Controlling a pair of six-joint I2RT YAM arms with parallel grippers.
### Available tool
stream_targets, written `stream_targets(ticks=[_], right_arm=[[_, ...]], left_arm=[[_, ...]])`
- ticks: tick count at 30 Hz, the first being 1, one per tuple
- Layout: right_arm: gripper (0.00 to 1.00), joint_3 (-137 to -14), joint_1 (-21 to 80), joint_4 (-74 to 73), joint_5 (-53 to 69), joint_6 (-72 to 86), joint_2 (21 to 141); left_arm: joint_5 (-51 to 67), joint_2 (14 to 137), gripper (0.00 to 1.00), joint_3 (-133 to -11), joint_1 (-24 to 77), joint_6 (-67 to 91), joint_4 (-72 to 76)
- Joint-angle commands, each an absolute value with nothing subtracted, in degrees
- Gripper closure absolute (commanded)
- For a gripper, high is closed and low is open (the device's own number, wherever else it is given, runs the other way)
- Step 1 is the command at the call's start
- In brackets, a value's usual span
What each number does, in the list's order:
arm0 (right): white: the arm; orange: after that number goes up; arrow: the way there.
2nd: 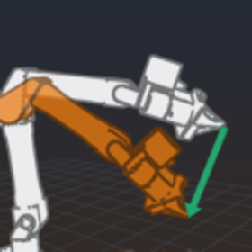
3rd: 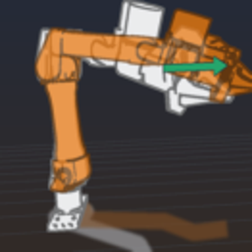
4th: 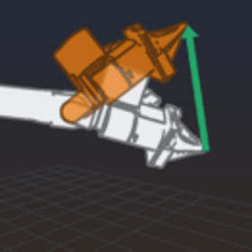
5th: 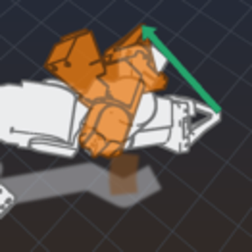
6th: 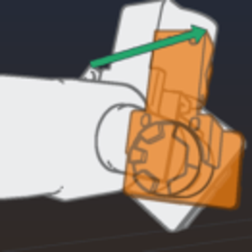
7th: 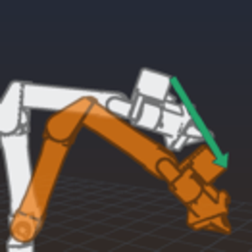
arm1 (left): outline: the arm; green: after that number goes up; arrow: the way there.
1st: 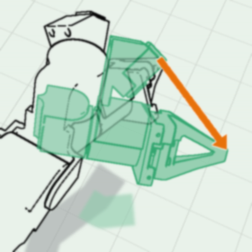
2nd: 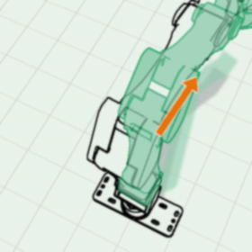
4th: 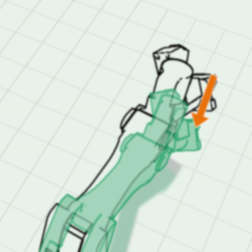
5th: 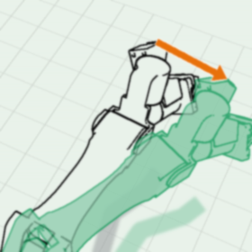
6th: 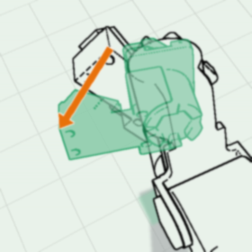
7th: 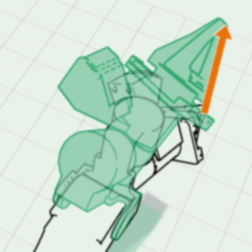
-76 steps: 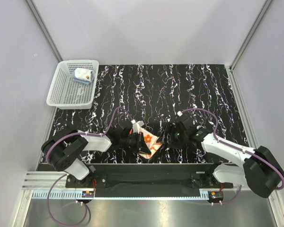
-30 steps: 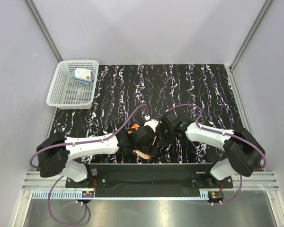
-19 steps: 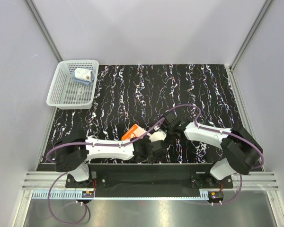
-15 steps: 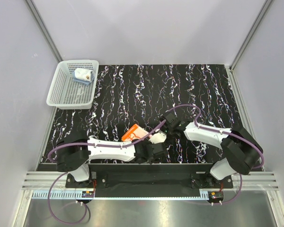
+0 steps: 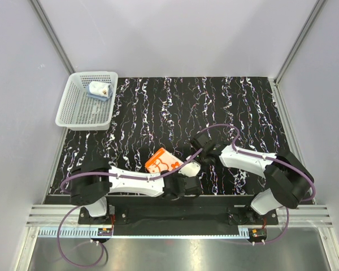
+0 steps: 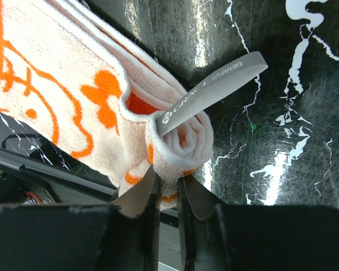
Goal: Roll the towels
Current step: Roll the towel
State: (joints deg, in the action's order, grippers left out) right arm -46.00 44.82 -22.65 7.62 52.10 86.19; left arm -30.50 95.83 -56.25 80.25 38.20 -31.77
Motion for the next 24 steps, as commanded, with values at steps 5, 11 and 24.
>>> stream_targets(ticks=[5,11,24], right_arm=[[0.73,-50.3,45.3,-26.3,5.9,50.5,85.3],[0.34,-53.2,44.6,-30.1,2.6,48.9,84.0],[0.23,-49.6,39.3,-28.8,3.5,46.6,71.2]], left_arm=[[-28.9,92.1,1.00,-52.7,80.5,37.3,-27.0],[-18.0,86.0,1.00,-45.9,77.3,37.4,-18.0],[9.4,74.4,1.00,-30.9,59.6,45.0,2.3]])
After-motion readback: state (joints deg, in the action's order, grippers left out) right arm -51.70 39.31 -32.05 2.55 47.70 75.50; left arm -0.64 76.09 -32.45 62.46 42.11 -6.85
